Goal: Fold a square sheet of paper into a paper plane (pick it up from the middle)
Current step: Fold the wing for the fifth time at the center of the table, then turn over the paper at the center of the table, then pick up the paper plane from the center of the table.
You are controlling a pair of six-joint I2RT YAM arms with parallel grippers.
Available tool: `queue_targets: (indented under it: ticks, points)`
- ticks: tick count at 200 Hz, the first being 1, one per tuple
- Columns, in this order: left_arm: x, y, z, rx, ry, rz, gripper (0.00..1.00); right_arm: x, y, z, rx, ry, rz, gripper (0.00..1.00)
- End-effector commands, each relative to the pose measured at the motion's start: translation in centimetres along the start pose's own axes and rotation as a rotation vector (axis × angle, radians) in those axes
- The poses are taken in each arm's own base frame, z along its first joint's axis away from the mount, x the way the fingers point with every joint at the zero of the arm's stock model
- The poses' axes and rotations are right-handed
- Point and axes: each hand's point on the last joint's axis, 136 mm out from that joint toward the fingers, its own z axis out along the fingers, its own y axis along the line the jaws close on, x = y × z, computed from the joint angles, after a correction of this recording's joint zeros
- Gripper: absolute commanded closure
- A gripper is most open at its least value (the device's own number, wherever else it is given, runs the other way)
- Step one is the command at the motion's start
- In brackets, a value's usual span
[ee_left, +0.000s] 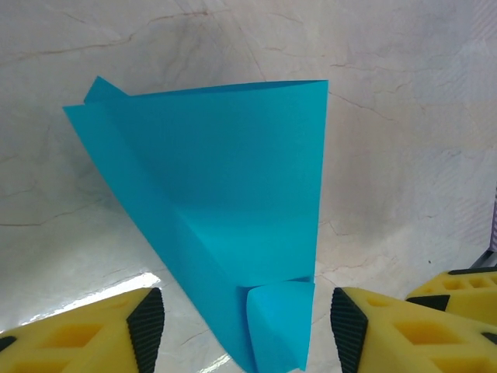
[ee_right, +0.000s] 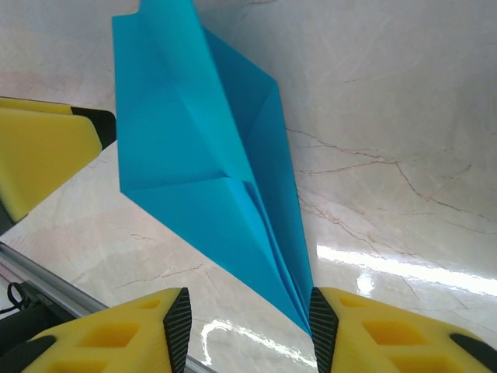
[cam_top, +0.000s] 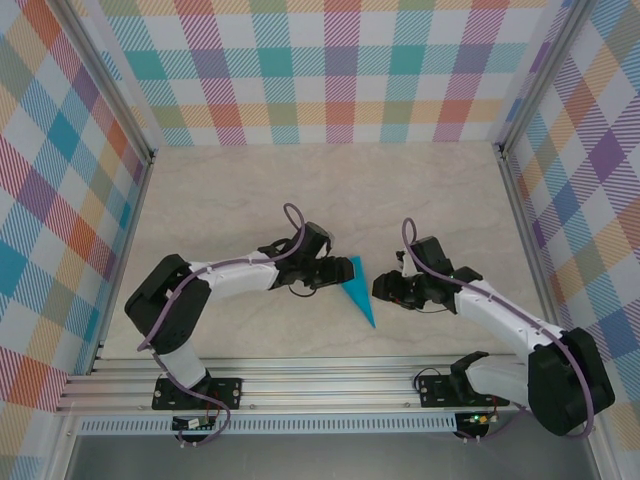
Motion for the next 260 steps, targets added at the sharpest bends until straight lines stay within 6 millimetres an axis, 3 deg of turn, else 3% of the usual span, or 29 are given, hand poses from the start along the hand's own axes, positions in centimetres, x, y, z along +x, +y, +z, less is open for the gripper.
queue_targets:
  ticks: [1,94,155,260]
  points:
    - [0.7,0.7,1.0,-0.01,0.008,-0.021,0.43,0.4,-0.7,0.8,0.024,0.037,0.004,0.52]
    - [3.3,3.1,1.5,-0.053,0.068,-0.024,0.75,-0.8,0.6,4.1,-0.035,0.142,-0.013,0.49]
    - [4.1,4.6,1.2,-0.093,0.072,-0.022,0.8,-0.9,1.4,4.8,-0.068,0.182,-0.039,0.49]
    - [4.0,4.4,1.3,-0.087,0.072,-0.017,0.8,-0.5,2.8,5.3,-0.071,0.22,-0.116,0.5]
